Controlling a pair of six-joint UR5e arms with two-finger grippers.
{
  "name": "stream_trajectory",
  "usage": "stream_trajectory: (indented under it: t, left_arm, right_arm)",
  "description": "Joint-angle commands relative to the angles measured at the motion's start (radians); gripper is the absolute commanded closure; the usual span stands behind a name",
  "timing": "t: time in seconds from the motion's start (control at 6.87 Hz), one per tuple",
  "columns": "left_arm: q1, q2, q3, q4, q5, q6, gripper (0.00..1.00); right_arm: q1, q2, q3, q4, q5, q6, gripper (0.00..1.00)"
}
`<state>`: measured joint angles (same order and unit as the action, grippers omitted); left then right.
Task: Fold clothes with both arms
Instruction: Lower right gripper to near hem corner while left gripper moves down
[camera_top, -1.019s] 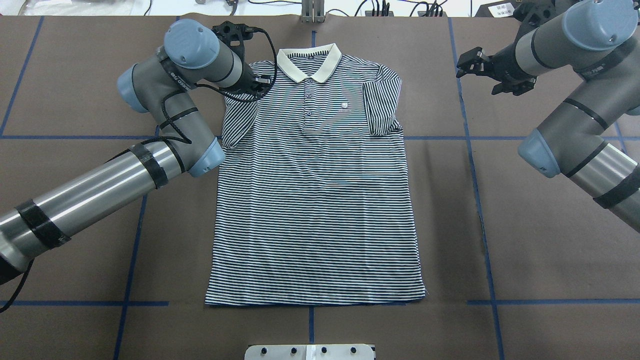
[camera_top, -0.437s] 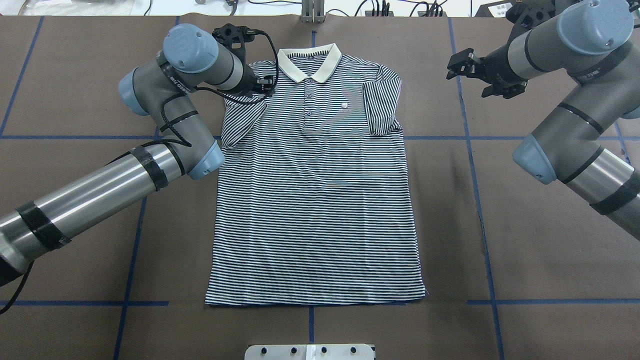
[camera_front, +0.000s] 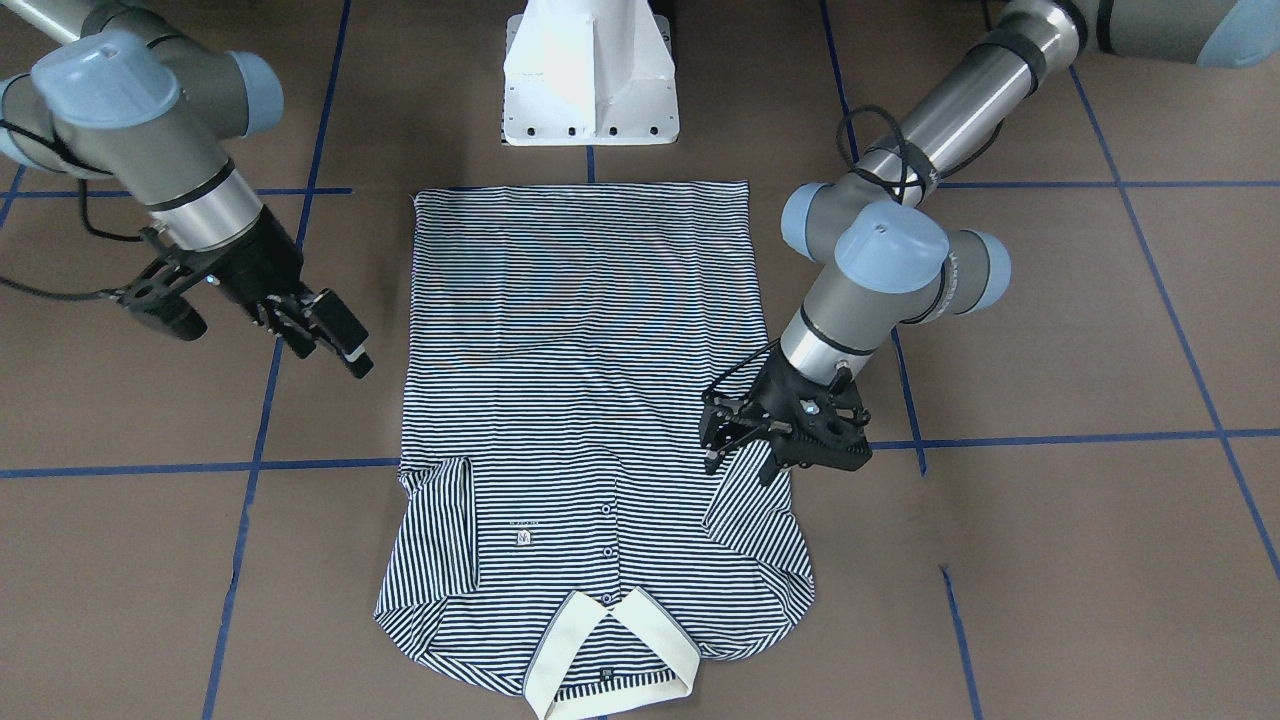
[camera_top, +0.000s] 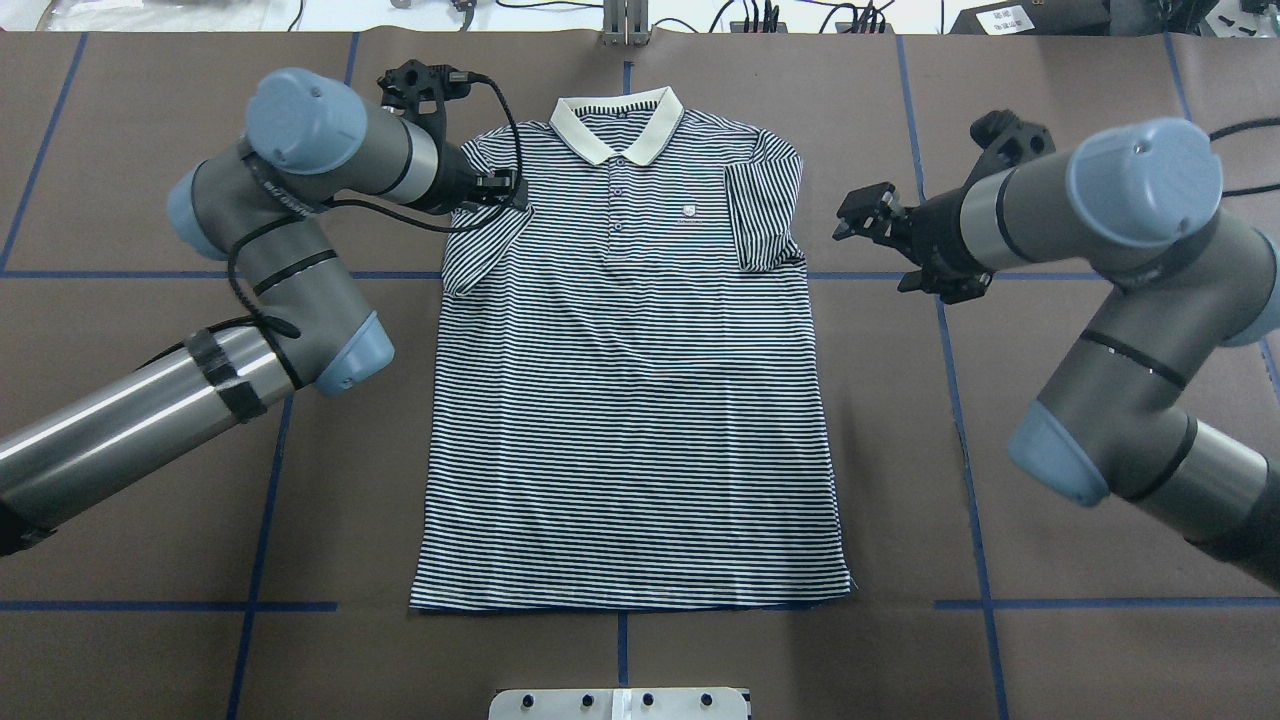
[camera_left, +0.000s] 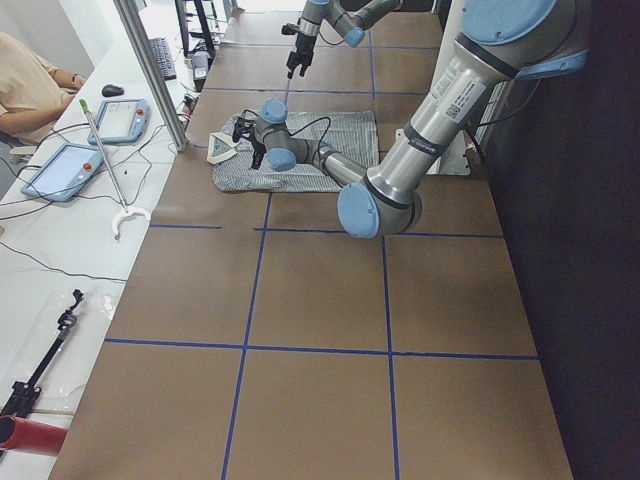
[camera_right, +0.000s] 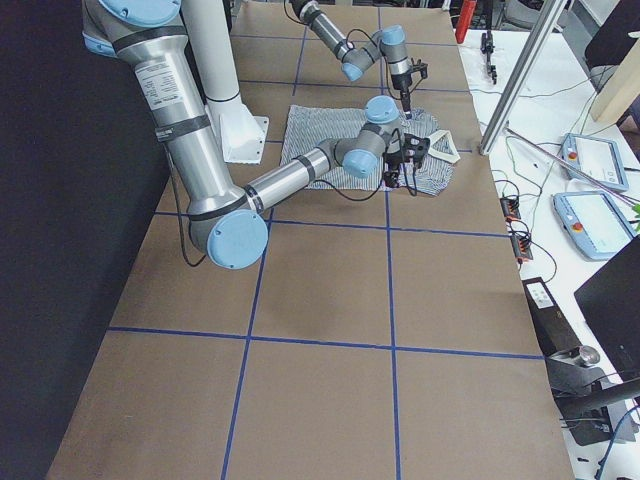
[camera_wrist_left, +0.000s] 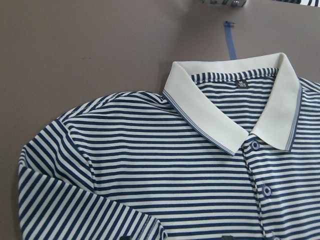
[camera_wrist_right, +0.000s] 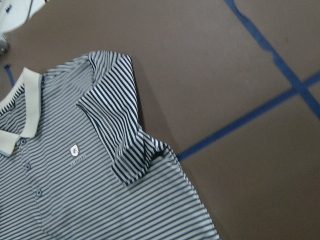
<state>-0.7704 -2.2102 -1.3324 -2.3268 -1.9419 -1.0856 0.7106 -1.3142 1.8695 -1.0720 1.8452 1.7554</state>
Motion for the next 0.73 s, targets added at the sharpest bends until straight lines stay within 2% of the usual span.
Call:
stream_trajectory:
  t: [0.0,0.15,0.29,0.44,0.58]
  left_arm:
    - [-0.001,0.159,-0.205,0.004,-0.141,0.003,0.31]
    - [-0.001,0.199,-0.252,0.004,-0.156,0.001,0.31]
    - [-0.003,0.208,-0.267,0.004,-0.155,0.003,0.30]
    - [0.000,0.216,-0.269,0.004,-0.150,0.007,0.30]
    - [0.002,0.215,-0.269,0.003,-0.146,0.003,0.28]
  right_arm:
    - [-0.271,-0.147,0.144,-0.005,-0.267,0.224,0.01]
    - [-0.412,-0.198,0.199,-0.125,-0.376,0.271,0.08]
    - [-0.504,-0.195,0.258,-0.264,-0.408,0.374,0.10]
    - [-0.593,-0.195,0.266,-0.288,-0.472,0.497,0.12]
    - [-0.641,-0.188,0.266,-0.342,-0.512,0.541,0.15]
